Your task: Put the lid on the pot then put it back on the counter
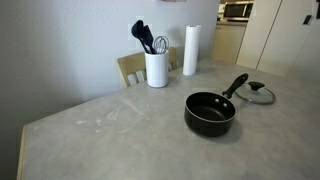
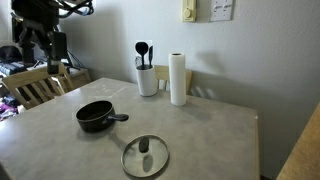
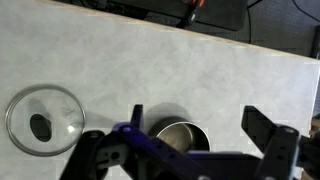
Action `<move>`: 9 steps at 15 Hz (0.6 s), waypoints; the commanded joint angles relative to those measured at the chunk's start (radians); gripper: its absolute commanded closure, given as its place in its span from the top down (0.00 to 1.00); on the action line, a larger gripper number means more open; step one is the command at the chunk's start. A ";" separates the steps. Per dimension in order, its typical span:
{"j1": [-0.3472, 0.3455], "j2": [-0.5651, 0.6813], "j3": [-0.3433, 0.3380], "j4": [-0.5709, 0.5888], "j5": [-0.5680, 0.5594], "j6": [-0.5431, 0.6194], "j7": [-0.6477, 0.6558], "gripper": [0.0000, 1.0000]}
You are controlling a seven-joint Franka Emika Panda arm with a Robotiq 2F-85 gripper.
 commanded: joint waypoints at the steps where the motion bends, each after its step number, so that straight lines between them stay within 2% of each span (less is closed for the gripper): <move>1: -0.001 0.062 0.031 -0.027 0.027 0.058 -0.065 1.00; 3: 0.002 0.103 0.056 -0.031 -0.003 0.089 -0.054 1.00; 6: -0.012 0.175 0.089 -0.052 -0.161 0.167 0.032 1.00; 9: -0.029 0.234 0.083 -0.065 -0.295 0.198 0.097 1.00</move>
